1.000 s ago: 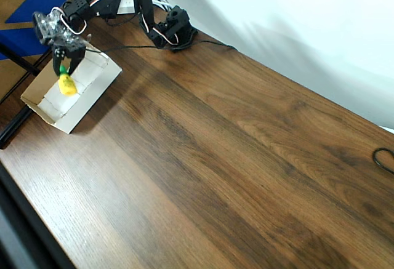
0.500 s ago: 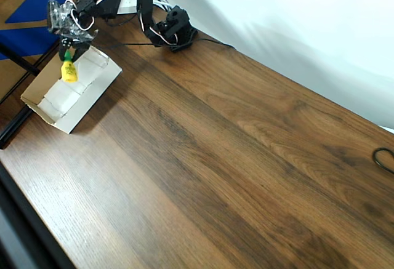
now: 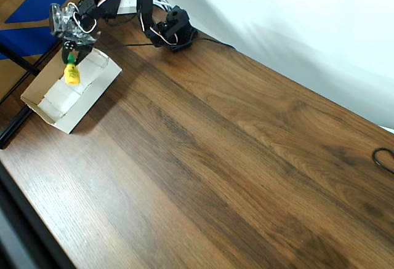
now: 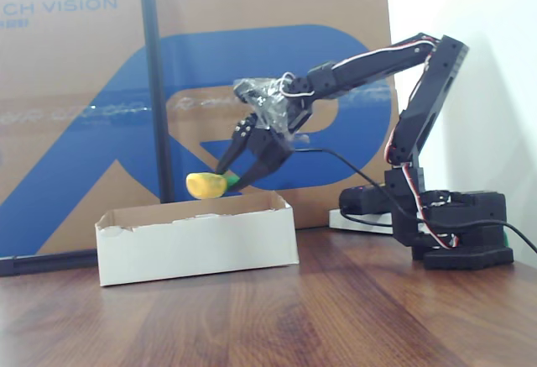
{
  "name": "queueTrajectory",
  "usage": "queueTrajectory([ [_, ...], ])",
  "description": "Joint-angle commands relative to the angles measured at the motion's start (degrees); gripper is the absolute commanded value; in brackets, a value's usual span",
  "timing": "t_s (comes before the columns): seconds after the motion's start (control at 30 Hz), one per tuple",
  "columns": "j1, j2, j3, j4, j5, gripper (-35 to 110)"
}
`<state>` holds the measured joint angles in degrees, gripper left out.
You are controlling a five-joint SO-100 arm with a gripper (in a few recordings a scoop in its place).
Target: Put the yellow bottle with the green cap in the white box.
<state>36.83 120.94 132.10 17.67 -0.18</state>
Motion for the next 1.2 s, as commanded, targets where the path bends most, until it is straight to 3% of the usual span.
queueTrajectory([
  [0.0,-0.1,-0.7,-6.4,0.1,-0.4,0],
  [0.47,6.1,-12.4,-9.4,-7.2,-0.2,0],
  [0.67,8.4,-12.9,-9.1,-8.1,0.8,21],
  [0.83,8.3,-11.4,-8.1,-8.1,1.0,19],
  [0.93,7.4,-9.5,-7.1,-7.9,0.5,0],
  [1.17,3.7,-3.3,-4.8,-5.5,0.0,0],
])
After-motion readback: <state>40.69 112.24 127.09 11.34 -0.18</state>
